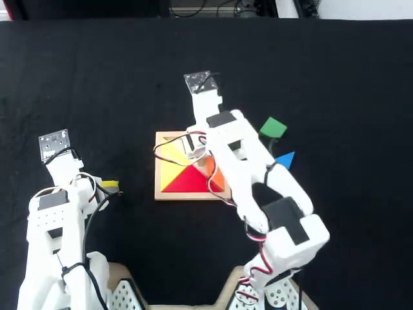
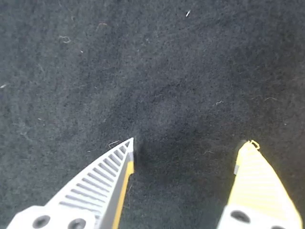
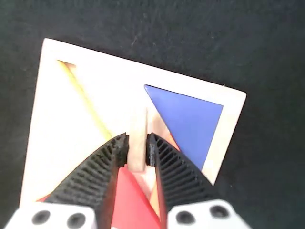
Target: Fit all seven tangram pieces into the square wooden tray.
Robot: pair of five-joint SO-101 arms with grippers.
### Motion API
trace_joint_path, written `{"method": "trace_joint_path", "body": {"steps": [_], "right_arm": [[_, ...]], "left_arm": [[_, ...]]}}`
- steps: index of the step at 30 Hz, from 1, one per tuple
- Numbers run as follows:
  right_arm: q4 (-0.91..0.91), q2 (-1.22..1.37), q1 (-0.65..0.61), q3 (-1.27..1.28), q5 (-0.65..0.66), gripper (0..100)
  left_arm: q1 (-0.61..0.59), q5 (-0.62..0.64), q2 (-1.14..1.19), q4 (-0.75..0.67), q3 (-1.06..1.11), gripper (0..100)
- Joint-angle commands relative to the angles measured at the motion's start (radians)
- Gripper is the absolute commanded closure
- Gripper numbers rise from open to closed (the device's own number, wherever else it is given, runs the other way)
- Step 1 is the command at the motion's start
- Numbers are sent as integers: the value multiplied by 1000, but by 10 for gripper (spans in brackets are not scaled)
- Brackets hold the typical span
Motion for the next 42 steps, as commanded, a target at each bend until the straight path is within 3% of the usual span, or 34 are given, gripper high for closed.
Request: {"method": "trace_joint_path", "body": {"steps": [1,21,28,35,42], "right_arm": [[-32,25,-9,-51,-9,987],[25,35,34,-45,0,977],[25,35,34,-50,0,747],[26,33,-11,-48,61,820],[28,-2,-11,-45,61,827]], "left_arm": [[12,-14,-8,-2,-4,668],[12,-14,-8,-3,-4,668],[12,-14,-8,-5,-4,668],[12,-14,-8,-5,-5,668],[12,-14,-8,-5,-5,668]]}}
